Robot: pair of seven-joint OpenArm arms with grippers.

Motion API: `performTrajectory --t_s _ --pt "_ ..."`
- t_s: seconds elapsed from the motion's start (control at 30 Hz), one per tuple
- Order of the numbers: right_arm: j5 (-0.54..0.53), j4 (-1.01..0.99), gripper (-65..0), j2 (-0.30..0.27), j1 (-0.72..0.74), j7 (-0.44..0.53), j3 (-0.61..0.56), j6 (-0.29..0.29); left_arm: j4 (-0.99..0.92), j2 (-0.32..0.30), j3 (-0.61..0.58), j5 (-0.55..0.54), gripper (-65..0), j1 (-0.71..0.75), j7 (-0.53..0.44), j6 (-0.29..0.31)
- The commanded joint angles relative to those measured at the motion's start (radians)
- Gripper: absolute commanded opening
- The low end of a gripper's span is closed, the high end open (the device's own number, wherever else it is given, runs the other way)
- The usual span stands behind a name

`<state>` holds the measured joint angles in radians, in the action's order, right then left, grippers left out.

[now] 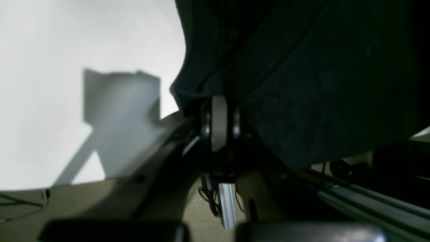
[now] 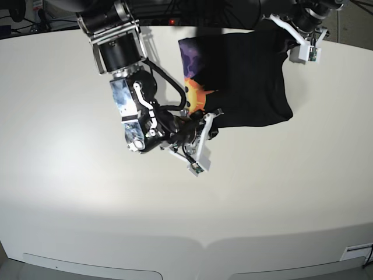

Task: Fold the T-shirt properly
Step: 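Lower the bundle flat and open both grippers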

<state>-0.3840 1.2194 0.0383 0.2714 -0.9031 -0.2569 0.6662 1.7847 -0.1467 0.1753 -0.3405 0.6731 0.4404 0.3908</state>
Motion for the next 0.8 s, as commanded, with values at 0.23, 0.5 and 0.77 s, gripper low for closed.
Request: performTrajectory --t_s 0.23,0.5,0.77 --pt "-0.011 0.146 -65.0 -0.071 -0.023 -0.045 0.002 0.018 -0.151 -0.003 0.000 -0.009 -65.0 -0.175 -0.053 0.002" --pt "-0.011 0.276 -65.0 -0.151 -0.162 -0.047 0.002 0.017 -0.475 -0.003 0.001 0.001 -65.0 -0.477 -0.053 0.005" --pt "-0.011 0.335 -65.0 -0.160 -0.282 0.029 0.003 0.017 -0.758 -0.003 0.000 0.052 -65.0 -0.752 -0.065 0.005"
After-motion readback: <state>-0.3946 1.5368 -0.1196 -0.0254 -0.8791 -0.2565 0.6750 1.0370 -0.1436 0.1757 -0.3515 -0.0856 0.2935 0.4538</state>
